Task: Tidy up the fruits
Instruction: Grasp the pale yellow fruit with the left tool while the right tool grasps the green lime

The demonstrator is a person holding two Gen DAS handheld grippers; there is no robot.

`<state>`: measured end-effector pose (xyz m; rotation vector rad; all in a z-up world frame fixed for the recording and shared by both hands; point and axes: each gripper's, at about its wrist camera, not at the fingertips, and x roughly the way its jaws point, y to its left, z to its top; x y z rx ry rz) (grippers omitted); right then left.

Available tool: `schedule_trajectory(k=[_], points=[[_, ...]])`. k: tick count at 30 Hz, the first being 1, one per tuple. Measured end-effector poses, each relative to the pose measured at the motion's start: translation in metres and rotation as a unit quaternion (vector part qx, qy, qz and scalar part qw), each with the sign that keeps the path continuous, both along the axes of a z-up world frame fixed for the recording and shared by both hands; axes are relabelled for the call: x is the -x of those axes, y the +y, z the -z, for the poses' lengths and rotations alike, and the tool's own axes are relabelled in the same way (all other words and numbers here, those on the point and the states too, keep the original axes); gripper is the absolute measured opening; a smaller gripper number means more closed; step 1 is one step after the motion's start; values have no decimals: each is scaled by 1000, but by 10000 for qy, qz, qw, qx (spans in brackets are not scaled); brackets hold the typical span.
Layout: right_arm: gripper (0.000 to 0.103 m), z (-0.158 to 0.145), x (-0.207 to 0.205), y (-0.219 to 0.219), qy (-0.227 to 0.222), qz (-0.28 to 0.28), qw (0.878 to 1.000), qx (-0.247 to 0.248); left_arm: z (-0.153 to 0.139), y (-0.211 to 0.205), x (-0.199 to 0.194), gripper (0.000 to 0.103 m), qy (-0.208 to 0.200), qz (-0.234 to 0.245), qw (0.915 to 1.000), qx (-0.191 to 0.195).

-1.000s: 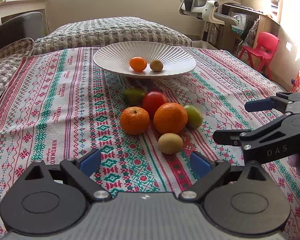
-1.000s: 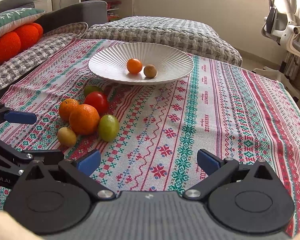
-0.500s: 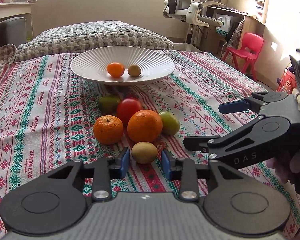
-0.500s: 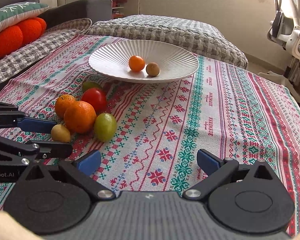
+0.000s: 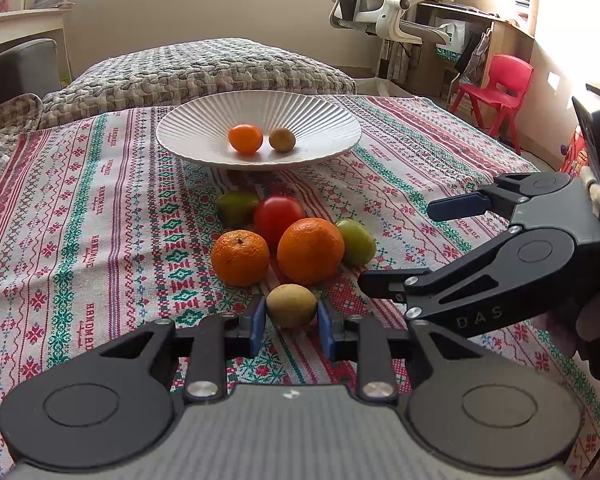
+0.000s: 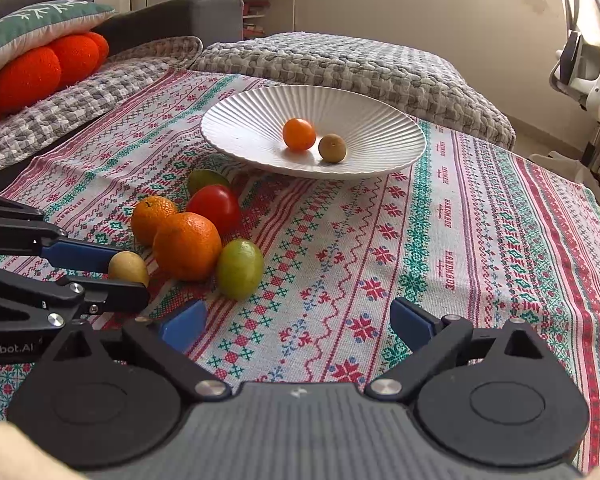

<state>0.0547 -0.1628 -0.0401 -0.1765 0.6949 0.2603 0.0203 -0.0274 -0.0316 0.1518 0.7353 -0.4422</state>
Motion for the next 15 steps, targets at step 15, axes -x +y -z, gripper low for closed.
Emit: schedule_trajectory(k=[15], points=[[73, -3, -7, 18, 23, -181, 9998, 19, -2, 18, 2, 20, 0, -161, 9999, 7]])
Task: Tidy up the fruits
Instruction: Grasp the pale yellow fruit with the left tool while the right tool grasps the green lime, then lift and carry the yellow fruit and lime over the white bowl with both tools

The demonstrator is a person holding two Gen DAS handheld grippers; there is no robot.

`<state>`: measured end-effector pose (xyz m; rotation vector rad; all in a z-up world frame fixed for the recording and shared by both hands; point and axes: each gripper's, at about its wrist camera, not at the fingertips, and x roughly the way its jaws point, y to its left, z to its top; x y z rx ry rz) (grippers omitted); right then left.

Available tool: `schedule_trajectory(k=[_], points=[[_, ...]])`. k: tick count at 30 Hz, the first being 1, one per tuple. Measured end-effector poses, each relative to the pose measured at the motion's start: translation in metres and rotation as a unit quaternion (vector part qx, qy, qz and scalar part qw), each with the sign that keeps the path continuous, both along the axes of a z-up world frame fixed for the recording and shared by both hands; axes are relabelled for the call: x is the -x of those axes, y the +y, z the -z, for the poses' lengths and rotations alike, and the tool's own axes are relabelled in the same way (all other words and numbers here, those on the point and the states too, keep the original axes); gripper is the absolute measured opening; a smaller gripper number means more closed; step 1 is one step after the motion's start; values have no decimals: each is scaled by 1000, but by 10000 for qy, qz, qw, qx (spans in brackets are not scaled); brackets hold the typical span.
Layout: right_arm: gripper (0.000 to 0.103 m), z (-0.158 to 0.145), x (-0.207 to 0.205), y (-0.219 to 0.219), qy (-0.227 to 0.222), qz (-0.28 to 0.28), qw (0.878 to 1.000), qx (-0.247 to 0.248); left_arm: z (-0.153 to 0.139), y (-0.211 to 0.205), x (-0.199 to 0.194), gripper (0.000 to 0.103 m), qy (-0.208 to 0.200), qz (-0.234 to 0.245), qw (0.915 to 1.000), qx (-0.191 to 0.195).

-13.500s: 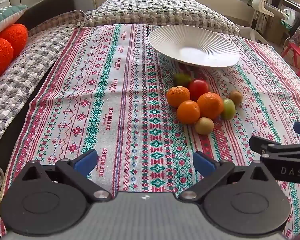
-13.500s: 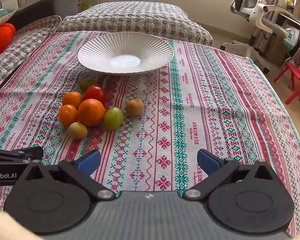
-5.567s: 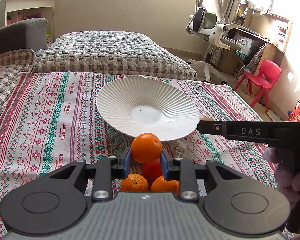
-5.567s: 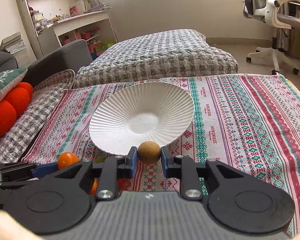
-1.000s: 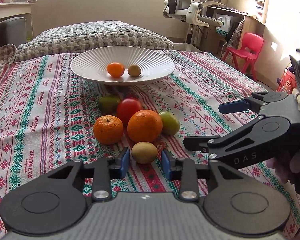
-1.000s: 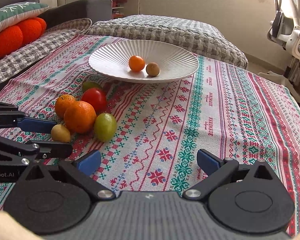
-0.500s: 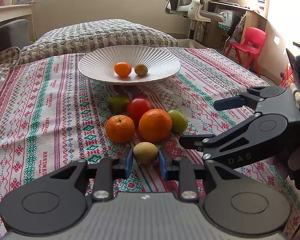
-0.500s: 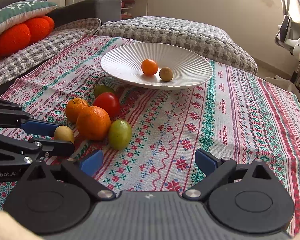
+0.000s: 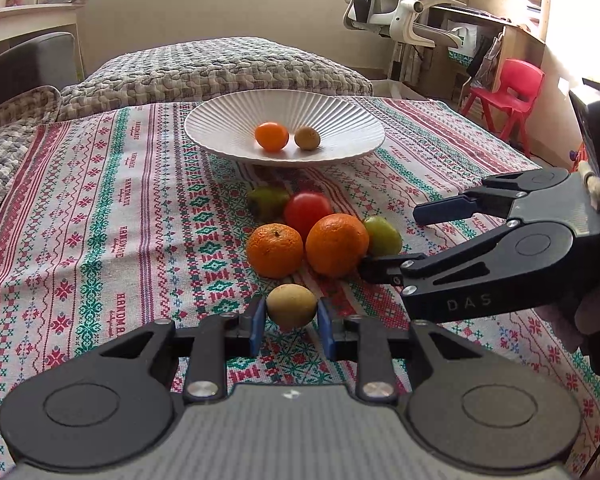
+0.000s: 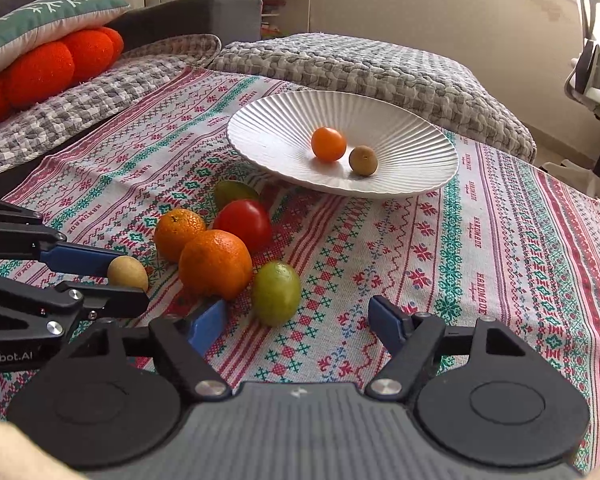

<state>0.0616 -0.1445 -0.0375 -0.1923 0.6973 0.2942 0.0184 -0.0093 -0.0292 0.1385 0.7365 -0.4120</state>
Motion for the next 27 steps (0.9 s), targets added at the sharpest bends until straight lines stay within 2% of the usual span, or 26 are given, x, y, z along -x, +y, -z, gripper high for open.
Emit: schedule_trajectory(k=[18, 27], points=[[26, -3, -1, 8, 56, -154, 9999, -3, -4, 3, 2, 20, -19, -41, 10000, 17], [24, -6, -1, 8, 100, -119, 9999, -3, -6, 3, 2, 20, -13, -42, 10000, 29]])
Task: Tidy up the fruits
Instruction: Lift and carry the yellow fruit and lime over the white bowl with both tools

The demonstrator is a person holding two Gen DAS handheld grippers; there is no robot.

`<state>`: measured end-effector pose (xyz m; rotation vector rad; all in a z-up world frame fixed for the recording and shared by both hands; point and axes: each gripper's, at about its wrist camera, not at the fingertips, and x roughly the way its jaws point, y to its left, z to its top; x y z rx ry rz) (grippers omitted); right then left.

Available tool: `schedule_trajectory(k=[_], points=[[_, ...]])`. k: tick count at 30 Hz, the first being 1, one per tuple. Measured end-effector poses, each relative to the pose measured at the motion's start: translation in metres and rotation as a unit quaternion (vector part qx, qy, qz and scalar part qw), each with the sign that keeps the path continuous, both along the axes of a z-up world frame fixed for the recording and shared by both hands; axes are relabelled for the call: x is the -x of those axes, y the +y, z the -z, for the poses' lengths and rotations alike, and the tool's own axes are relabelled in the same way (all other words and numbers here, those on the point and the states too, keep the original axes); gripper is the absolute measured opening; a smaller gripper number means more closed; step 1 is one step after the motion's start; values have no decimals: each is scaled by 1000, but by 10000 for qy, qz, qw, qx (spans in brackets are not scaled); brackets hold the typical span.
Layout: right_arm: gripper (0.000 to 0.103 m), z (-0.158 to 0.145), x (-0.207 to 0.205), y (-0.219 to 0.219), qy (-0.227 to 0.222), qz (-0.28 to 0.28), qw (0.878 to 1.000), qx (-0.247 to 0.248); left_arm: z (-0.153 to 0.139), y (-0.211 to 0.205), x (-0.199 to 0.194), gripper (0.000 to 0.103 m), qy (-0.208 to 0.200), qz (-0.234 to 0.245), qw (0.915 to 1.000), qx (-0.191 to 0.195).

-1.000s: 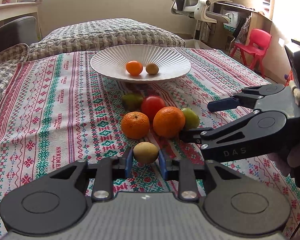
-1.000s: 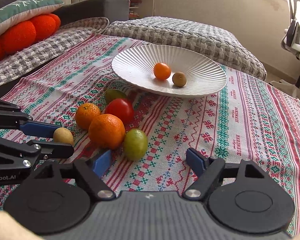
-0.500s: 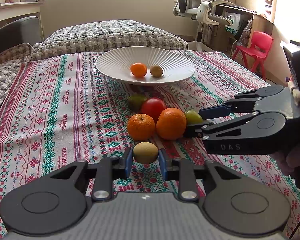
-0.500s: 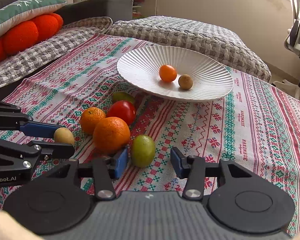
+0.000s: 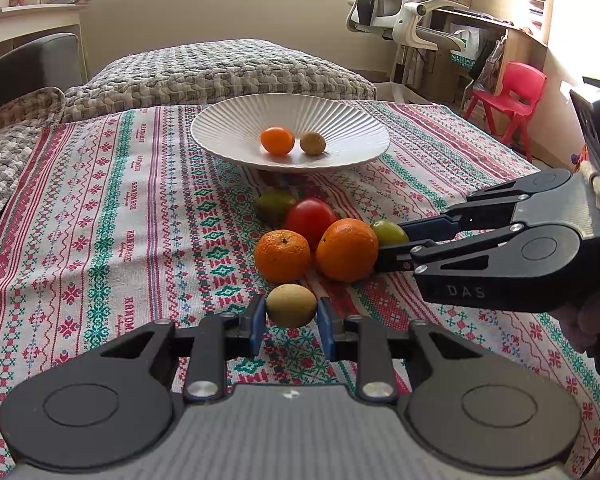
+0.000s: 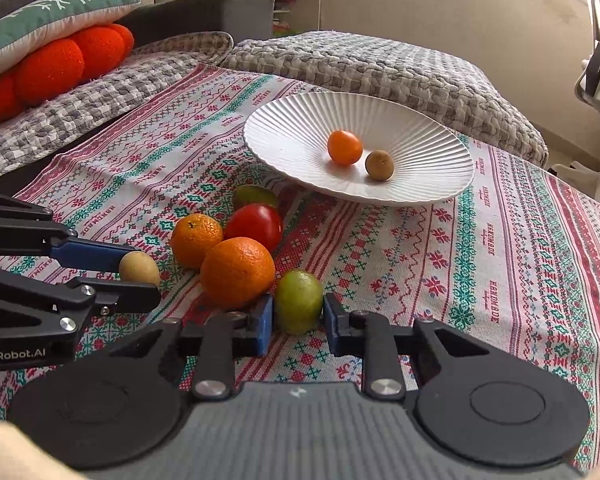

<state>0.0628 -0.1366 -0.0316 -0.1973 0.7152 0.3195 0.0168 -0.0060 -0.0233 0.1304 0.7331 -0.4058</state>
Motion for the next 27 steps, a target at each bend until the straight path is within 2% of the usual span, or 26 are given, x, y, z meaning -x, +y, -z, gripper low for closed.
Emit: schedule_trajectory(k=[27], points=[[24, -38, 3, -11, 84, 407, 9986, -312, -37, -2, -18, 20, -136, -22, 9998, 176]])
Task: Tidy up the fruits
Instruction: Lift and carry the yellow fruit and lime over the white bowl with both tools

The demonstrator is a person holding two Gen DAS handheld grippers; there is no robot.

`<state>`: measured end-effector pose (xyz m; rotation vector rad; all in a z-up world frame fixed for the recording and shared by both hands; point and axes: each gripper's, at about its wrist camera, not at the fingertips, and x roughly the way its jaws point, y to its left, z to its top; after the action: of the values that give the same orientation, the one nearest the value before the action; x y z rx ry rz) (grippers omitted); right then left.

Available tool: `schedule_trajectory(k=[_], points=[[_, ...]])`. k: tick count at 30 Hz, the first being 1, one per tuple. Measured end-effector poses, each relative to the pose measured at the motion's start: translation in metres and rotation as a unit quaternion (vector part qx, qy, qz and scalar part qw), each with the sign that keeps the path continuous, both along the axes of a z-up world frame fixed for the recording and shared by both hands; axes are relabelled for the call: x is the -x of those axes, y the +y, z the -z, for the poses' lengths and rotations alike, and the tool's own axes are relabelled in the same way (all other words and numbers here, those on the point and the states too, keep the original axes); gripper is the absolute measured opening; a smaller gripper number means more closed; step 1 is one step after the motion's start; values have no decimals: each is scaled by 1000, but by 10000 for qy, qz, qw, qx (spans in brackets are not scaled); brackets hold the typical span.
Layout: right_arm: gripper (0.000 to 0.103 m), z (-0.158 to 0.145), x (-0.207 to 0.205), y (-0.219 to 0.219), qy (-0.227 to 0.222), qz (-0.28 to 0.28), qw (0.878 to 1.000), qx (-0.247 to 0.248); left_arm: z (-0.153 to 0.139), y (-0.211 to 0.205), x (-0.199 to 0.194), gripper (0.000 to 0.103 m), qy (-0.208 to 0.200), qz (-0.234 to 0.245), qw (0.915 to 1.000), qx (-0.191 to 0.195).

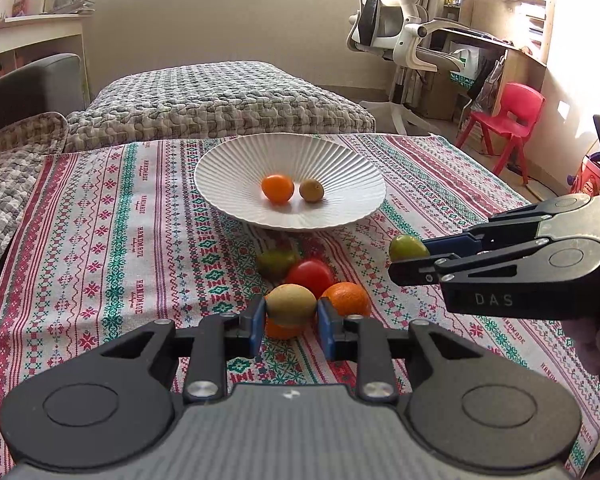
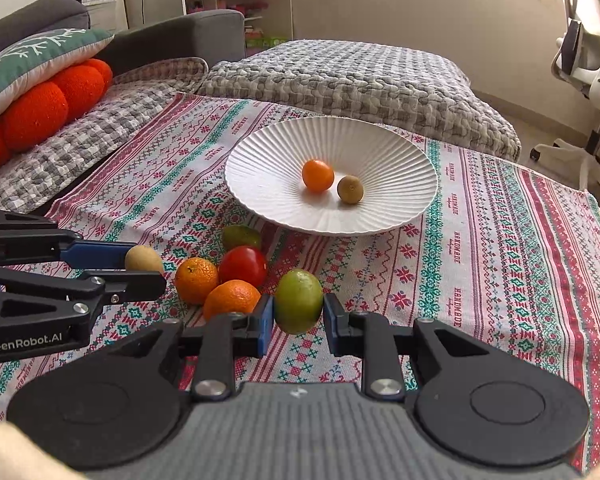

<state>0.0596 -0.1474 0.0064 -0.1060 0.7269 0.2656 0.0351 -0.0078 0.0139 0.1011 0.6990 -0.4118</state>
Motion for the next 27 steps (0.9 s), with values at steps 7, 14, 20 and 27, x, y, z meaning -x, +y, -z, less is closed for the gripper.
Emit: schedule_trajectory(k=[7, 14, 20, 27], points=[[24, -12, -7, -3, -62, 99, 9999, -76, -8, -3, -10, 20, -33, -15, 10000, 26], [24, -21, -24, -10, -131, 253, 9994, -170, -12, -9, -30, 20, -56, -92, 9999, 84], [24, -23, -45, -16, -209, 309, 9990, -250, -15, -22, -59, 20, -116, 6, 9999, 104], [24, -14, -71, -26, -271, 254, 9987, -360, 1, -38, -97, 20, -77, 170, 9998, 4]])
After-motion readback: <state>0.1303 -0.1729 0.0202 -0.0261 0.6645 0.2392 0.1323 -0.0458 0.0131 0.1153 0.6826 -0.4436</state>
